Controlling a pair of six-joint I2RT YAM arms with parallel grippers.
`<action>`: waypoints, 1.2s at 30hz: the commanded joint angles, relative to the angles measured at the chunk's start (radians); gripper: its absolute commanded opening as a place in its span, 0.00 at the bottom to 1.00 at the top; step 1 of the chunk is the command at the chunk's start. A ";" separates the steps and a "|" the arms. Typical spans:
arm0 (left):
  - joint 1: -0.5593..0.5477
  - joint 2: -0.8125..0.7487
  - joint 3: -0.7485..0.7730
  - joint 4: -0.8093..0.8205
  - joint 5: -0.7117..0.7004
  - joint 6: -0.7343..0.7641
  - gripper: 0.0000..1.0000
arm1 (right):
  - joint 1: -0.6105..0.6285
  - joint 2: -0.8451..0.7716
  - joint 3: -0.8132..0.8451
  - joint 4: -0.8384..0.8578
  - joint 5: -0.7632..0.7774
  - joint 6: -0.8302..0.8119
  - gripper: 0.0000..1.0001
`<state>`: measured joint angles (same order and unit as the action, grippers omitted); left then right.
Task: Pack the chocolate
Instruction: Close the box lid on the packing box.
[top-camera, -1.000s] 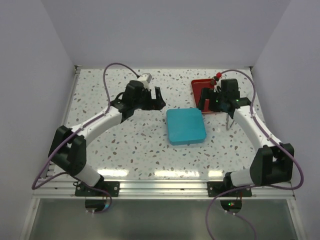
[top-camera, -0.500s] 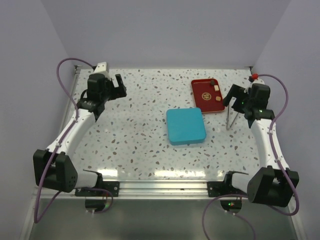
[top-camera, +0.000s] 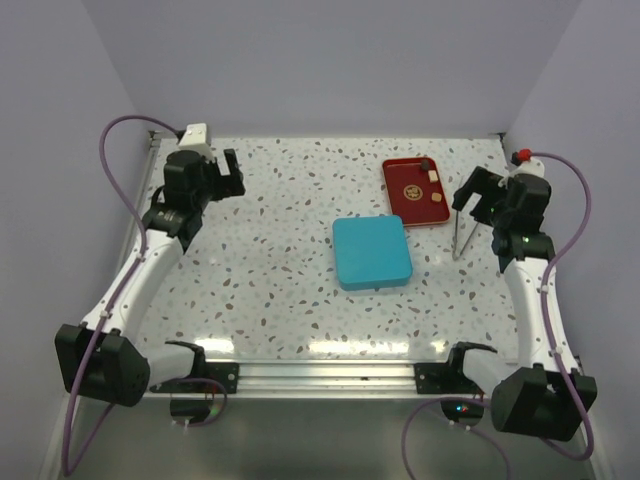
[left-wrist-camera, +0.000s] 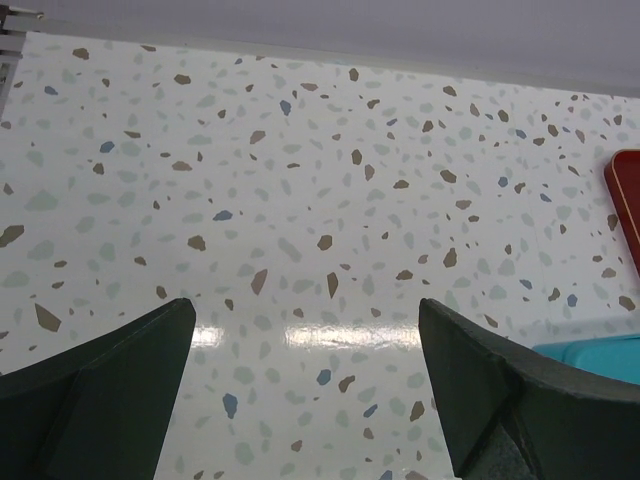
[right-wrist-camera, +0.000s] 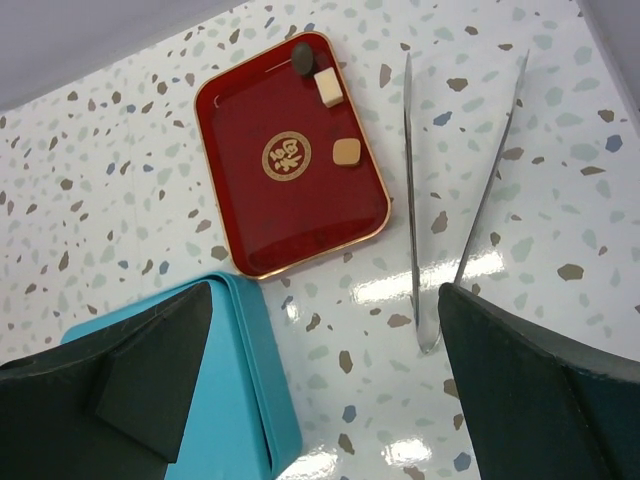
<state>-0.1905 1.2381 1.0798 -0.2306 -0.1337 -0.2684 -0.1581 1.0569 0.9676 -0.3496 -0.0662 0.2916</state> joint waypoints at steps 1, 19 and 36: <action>0.003 -0.037 -0.001 0.025 -0.023 0.035 1.00 | -0.006 -0.021 -0.006 0.060 0.046 0.011 0.99; 0.002 -0.063 -0.003 0.025 -0.018 0.044 1.00 | -0.006 -0.026 -0.009 0.055 0.055 0.003 0.99; 0.002 -0.065 -0.033 0.045 0.061 0.021 1.00 | -0.006 0.011 -0.003 0.044 0.025 0.000 0.99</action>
<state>-0.1902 1.1999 1.0683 -0.2245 -0.1238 -0.2432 -0.1581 1.0485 0.9588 -0.3286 -0.0368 0.2924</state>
